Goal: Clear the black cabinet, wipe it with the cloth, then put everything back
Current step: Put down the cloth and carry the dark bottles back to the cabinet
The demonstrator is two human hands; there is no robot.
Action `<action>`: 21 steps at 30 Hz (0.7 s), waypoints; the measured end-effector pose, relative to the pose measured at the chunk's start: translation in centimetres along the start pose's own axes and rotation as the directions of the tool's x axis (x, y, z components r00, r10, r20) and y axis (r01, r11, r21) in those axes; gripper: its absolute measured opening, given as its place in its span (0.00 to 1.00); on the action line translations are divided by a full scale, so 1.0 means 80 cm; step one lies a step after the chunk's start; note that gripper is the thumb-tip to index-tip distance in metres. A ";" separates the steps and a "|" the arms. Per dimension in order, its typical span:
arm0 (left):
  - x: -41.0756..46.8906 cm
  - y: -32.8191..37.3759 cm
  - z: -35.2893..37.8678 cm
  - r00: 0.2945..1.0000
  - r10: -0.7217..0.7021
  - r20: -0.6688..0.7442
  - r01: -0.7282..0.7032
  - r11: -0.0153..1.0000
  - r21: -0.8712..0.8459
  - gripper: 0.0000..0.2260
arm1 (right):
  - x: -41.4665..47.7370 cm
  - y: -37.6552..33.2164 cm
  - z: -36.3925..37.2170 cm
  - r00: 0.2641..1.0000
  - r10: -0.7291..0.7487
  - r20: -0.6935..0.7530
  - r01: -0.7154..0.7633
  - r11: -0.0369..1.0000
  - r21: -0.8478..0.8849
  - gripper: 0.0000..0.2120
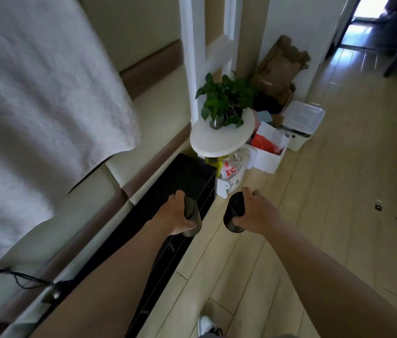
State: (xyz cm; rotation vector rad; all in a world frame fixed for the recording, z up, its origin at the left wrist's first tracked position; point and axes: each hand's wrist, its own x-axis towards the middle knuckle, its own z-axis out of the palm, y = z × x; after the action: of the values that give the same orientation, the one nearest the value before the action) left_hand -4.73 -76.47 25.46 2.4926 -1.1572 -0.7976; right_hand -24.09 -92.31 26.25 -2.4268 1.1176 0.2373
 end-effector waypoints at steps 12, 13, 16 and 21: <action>0.083 -0.010 0.049 0.985 -0.156 0.068 0.158 0.987 -0.037 0.34 | 0.142 0.024 0.052 0.984 -0.136 0.113 0.136 0.991 0.006 0.40; 0.092 -0.010 0.057 0.982 -0.174 0.067 0.177 0.983 -0.041 0.34 | 0.153 0.029 0.059 0.981 -0.148 0.127 0.148 0.989 0.005 0.39; 0.124 -0.013 0.089 0.974 -0.223 0.041 0.226 0.971 -0.084 0.33 | 0.198 0.049 0.081 0.971 -0.187 0.151 0.188 0.982 0.013 0.38; 0.200 -0.038 0.180 0.961 -0.275 -0.008 0.271 0.953 -0.137 0.35 | 0.296 0.086 0.150 0.953 -0.272 0.134 0.276 0.961 -0.007 0.41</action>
State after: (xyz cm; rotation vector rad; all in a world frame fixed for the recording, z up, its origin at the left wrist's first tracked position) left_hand -2.91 -87.07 6.56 2.5723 -0.7303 -0.8759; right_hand -13.35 -106.59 5.38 -2.5128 0.7144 0.3178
